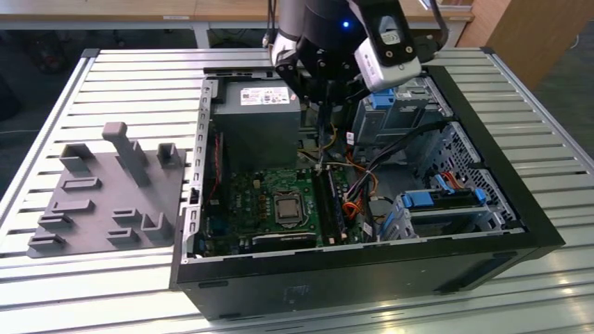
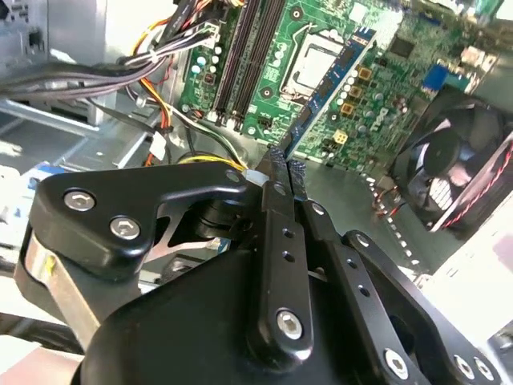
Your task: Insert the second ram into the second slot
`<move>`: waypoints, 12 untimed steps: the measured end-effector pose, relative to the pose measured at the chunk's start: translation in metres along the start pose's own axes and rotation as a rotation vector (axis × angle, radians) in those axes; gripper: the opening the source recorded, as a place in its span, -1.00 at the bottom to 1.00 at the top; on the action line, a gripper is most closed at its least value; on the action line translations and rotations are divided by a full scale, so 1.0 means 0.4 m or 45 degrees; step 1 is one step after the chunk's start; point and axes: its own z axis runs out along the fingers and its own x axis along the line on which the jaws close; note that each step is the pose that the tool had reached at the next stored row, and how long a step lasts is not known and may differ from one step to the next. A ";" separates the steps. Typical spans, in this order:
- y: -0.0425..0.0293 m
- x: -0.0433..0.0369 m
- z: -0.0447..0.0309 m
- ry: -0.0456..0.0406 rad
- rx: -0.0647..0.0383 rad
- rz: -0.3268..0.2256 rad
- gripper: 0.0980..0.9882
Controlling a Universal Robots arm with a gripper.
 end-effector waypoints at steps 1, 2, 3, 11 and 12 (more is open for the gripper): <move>0.000 0.000 0.001 0.001 0.000 -0.023 -0.94; 0.000 0.000 0.001 0.002 0.001 -0.047 -0.94; 0.000 0.000 0.002 0.003 0.001 -0.068 -0.94; -0.001 0.000 0.007 0.008 0.002 -0.199 -0.94; -0.001 0.000 0.007 0.008 0.002 -0.212 -0.94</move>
